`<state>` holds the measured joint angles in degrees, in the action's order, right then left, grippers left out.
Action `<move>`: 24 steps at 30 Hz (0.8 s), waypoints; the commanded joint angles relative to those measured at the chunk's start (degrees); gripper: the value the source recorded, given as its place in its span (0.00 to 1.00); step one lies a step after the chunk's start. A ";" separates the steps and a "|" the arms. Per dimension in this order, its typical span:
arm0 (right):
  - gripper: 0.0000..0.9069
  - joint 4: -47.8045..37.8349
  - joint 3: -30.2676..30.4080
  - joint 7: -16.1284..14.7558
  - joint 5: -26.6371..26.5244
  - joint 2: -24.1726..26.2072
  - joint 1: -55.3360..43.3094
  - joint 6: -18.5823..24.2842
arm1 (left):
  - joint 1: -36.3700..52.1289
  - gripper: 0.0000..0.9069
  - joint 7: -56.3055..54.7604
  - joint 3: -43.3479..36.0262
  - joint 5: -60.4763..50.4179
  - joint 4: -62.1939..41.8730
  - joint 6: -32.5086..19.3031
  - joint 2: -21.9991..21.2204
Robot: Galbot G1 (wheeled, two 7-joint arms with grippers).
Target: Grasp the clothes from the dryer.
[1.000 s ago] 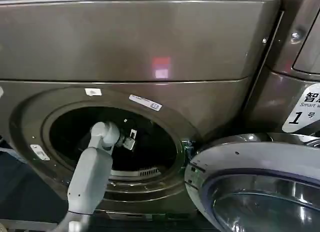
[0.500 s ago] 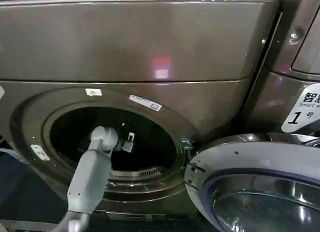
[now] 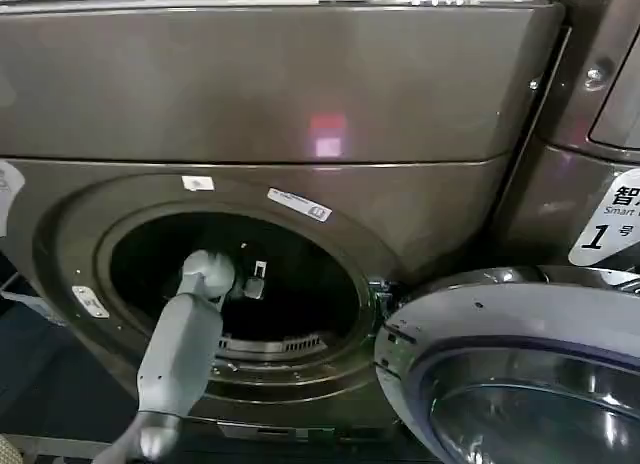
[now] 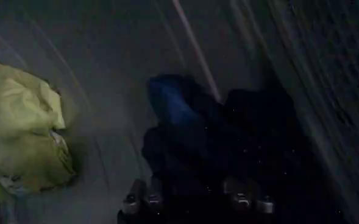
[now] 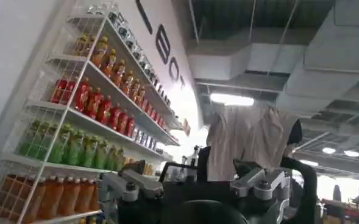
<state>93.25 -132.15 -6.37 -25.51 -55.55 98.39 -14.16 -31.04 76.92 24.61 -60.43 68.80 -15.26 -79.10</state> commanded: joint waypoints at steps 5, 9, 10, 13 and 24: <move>1.00 1.22 0.35 -0.68 -1.61 -0.46 0.27 -1.34 | 1.88 0.00 -19.54 0.24 11.62 0.47 5.13 -0.70; 1.00 2.37 0.93 -0.74 -2.20 -0.73 -0.32 -1.87 | 2.64 0.00 -29.64 0.28 18.82 1.73 9.19 -1.78; 1.00 2.91 0.92 -0.80 -1.62 -0.86 -0.29 -2.59 | 2.37 0.00 -31.06 0.29 19.97 2.24 9.51 -1.81; 1.00 3.78 1.03 -0.33 -2.08 -0.97 -0.77 -3.32 | 1.70 0.00 -39.37 0.11 23.20 4.08 11.99 -2.55; 1.00 3.42 1.54 -0.65 -1.53 -1.78 -0.88 0.60 | -0.56 0.00 -66.33 0.79 42.96 12.50 27.35 -5.88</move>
<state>95.83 -130.86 -6.95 -27.40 -56.85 97.84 -14.57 -30.36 36.46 25.03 -36.29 73.94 -1.12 -83.06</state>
